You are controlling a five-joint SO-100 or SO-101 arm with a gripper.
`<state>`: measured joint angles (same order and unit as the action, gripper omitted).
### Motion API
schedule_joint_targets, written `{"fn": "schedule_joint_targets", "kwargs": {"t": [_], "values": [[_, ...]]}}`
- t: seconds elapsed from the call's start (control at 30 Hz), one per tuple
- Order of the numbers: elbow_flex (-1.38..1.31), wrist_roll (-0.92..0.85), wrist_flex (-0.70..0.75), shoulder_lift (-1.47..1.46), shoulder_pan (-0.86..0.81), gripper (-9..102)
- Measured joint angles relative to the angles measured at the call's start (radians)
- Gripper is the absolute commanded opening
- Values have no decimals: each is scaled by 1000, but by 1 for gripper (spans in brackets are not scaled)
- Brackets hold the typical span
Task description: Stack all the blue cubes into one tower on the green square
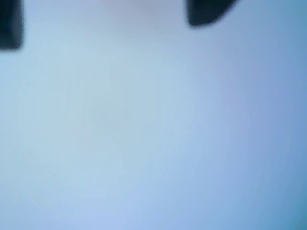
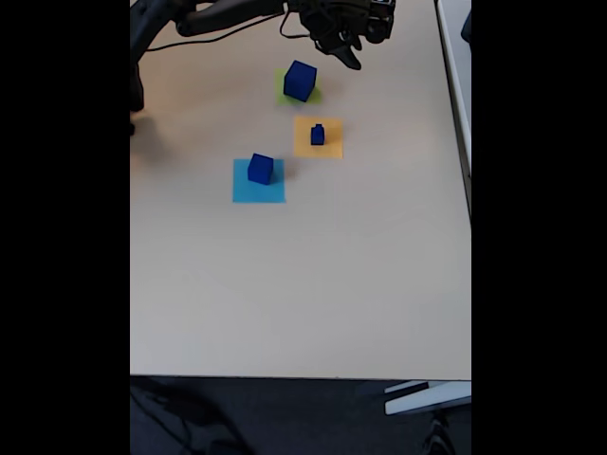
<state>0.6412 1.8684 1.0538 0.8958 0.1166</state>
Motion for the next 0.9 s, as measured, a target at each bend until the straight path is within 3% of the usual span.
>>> {"fn": "schedule_joint_targets", "kwargs": {"t": [0.17,0.47,0.9], "values": [[18,43,15,-2,25,34],[18,247,179,-46,86,36],[5,293,304,-48,89,38]]}}
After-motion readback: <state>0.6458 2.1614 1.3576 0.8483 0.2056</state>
